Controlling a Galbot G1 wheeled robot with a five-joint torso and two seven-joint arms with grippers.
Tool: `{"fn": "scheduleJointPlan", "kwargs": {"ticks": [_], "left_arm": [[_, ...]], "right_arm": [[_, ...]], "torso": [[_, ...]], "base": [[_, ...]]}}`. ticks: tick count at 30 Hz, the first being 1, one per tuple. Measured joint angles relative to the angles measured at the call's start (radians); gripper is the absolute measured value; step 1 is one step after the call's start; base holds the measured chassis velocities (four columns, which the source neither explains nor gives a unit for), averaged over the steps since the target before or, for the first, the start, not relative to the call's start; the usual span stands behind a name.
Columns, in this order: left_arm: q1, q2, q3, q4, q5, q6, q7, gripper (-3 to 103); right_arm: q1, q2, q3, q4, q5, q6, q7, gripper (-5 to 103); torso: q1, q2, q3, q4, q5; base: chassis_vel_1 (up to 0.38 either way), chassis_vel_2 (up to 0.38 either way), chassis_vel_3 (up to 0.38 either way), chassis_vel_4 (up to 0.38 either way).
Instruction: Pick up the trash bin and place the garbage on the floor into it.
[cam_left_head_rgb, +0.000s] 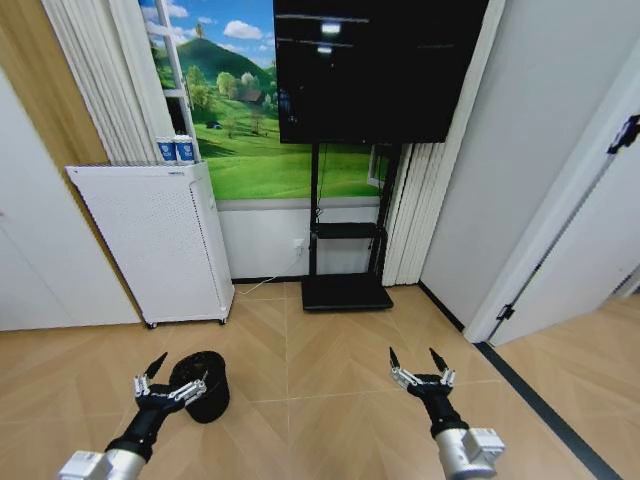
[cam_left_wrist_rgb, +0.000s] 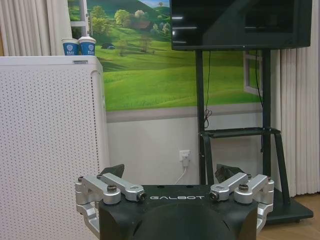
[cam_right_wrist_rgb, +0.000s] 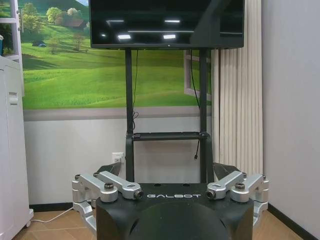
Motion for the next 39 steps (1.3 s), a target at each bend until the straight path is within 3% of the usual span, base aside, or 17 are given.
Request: {"fn": "scheduleJointPlan", "kwargs": {"ticks": [18,28,39], "left_arm": [[0.0,0.0,0.0,0.0,0.0,0.0,0.0,100],[0.0,0.0,0.0,0.0,0.0,0.0,0.0,100],[0.0,0.0,0.0,0.0,0.0,0.0,0.0,100]], "right_arm": [[0.0,0.0,0.0,0.0,0.0,0.0,0.0,100],[0.0,0.0,0.0,0.0,0.0,0.0,0.0,100],[0.0,0.0,0.0,0.0,0.0,0.0,0.0,100]], "torso": [[0.0,0.0,0.0,0.0,-0.0001],[0.0,0.0,0.0,0.0001,-0.0002],[0.0,0.0,0.0,0.0001,0.0003]], "base": [[0.127,0.121,-0.121,-0.133],[-0.003,-0.074,0.012,0.061],[0.178,-0.155,-0.187,0.169]]}}
